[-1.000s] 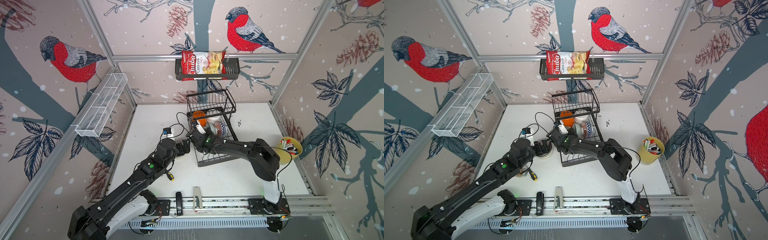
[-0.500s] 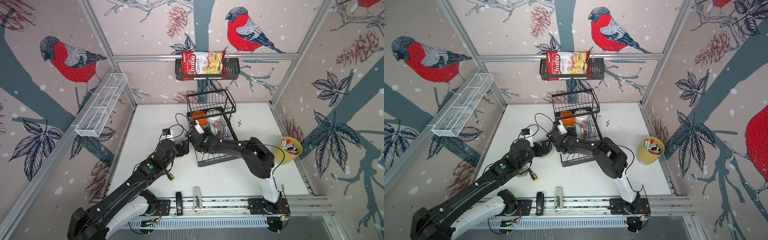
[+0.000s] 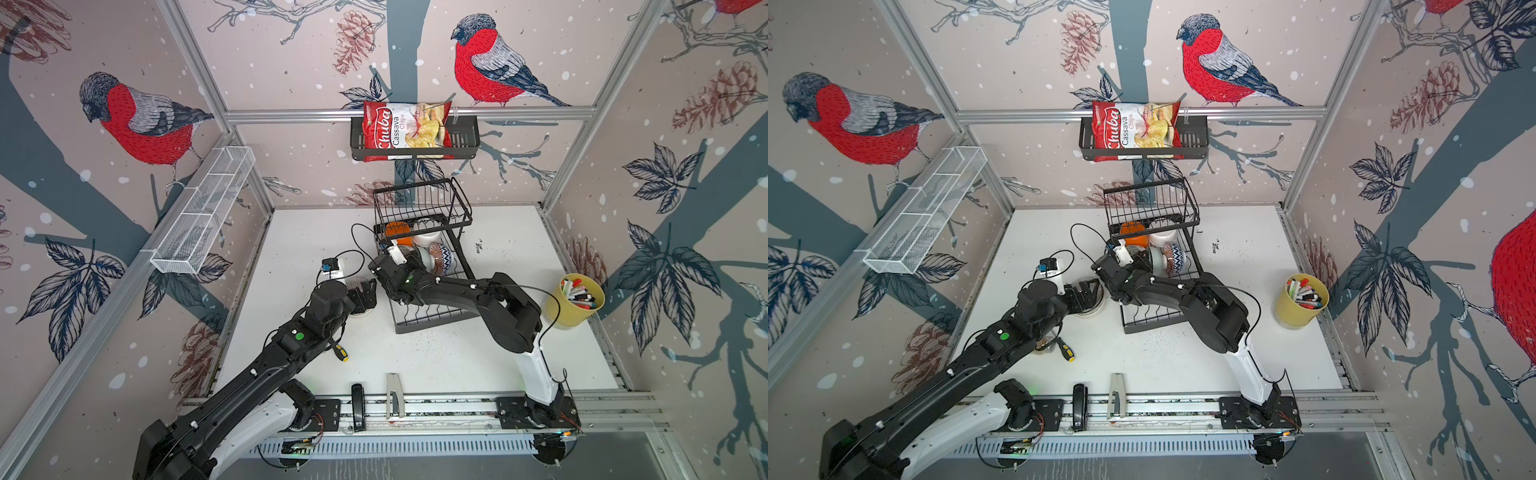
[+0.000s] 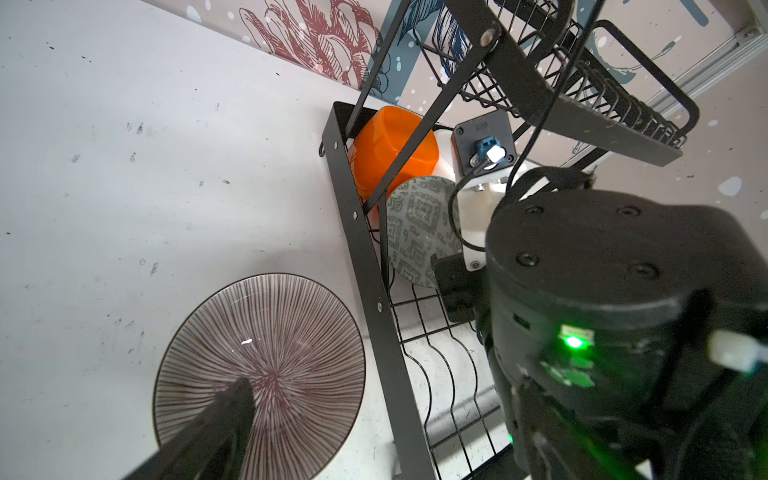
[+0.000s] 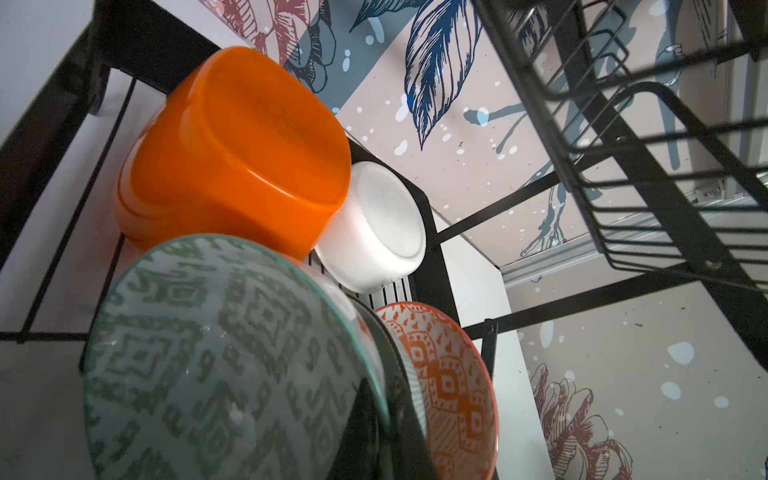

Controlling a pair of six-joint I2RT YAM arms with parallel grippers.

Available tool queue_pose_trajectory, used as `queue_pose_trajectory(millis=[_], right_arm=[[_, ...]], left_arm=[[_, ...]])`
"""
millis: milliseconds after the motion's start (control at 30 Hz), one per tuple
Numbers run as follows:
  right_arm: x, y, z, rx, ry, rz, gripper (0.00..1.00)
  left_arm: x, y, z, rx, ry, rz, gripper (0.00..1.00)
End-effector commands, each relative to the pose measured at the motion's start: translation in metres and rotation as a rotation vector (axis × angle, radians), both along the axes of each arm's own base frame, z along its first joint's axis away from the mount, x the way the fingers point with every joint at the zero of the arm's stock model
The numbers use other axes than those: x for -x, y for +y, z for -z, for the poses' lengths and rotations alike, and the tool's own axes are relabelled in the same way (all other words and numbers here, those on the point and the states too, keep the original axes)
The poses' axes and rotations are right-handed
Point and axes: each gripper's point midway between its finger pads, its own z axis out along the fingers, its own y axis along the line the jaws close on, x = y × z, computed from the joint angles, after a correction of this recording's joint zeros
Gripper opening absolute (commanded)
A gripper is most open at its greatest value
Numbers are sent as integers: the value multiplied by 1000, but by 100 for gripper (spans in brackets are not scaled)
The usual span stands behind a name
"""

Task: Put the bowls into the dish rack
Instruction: 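Lower the grey-patterned bowl into the rack beside the green bowl with the right gripper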

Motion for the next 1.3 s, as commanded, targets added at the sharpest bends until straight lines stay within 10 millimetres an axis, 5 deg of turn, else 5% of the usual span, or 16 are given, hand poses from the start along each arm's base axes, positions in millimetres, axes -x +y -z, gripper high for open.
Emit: queue_pose_trajectory(millis=[0, 867, 1267], right_arm=[[1, -1, 4, 45, 2, 3, 0], [-2, -8, -5, 58, -40, 35, 0], [7, 11, 9, 84, -16, -14, 0]], left_arm=[[0, 2, -2, -3, -12, -8, 96], [1, 2, 1, 11, -6, -8, 96], [1, 2, 2, 13, -7, -9, 96]])
